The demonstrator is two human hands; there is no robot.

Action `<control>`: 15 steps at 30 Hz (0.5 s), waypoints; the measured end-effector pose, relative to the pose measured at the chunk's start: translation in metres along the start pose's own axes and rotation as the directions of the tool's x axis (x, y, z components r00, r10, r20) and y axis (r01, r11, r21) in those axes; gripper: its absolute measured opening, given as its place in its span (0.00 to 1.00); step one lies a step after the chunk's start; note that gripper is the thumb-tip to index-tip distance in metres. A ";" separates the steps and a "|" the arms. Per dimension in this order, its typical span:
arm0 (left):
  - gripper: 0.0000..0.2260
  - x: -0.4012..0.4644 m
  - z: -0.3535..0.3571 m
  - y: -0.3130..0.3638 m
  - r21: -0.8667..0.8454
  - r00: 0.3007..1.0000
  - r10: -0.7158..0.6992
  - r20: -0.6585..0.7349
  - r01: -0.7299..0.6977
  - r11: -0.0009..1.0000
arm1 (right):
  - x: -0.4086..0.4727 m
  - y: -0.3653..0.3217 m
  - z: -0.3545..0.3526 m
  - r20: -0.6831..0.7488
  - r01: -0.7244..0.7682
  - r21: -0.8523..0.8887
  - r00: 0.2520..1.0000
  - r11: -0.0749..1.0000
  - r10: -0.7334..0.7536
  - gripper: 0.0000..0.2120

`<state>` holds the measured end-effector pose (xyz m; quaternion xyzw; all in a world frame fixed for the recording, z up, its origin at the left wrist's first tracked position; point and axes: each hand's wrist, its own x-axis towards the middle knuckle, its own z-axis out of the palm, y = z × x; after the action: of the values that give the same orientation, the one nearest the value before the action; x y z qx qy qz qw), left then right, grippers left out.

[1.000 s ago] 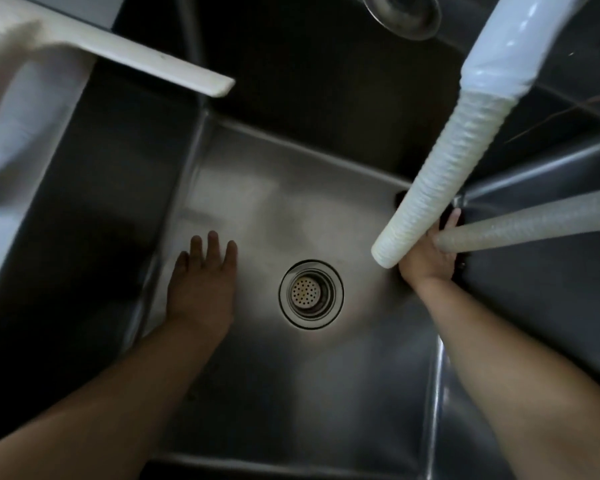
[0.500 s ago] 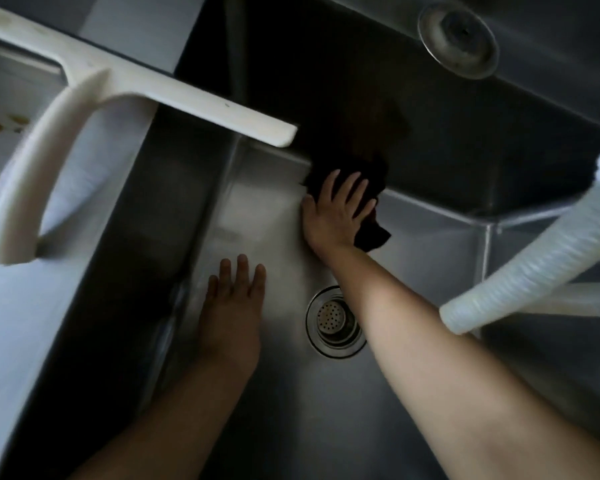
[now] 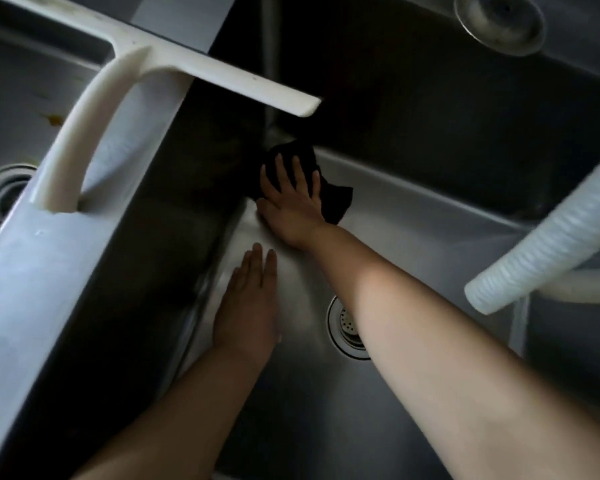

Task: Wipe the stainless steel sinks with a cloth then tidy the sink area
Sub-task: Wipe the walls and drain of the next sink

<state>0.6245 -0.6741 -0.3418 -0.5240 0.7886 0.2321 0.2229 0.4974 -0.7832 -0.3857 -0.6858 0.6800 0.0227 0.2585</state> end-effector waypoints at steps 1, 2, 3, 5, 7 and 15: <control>0.50 -0.004 0.000 0.001 -0.006 1.000 -0.026 -0.018 0.026 1.000 | -0.008 -0.001 0.002 0.020 0.029 -0.016 0.999 0.999 -0.029 0.27; 0.49 -0.008 0.001 0.003 0.003 0.998 -0.048 -0.034 0.048 0.999 | -0.016 0.001 0.005 0.030 0.061 -0.038 0.998 0.997 -0.060 0.27; 0.48 -0.011 0.001 0.004 0.020 0.997 -0.067 -0.045 0.068 0.997 | -0.025 0.005 0.007 0.026 0.090 -0.066 0.996 0.994 -0.088 0.26; 0.45 -0.014 0.002 0.006 0.040 0.994 -0.097 -0.054 0.100 0.994 | -0.042 0.022 0.010 -0.020 0.116 -0.135 0.993 0.984 -0.120 0.26; 0.42 -0.015 0.002 0.007 0.046 0.993 -0.108 -0.046 0.110 0.993 | -0.061 0.045 0.016 -0.094 0.072 -0.213 0.991 0.974 -0.094 0.27; 0.40 -0.010 0.004 0.013 0.098 0.994 -0.114 -0.001 0.113 0.989 | -0.141 0.141 0.020 -0.262 -0.299 -0.091 0.927 0.950 0.267 0.29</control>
<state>0.6162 -0.6606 -0.3372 -0.5559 0.7674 0.1813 0.2633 0.3601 -0.6376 -0.3950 -0.5932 0.7957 0.0181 0.1211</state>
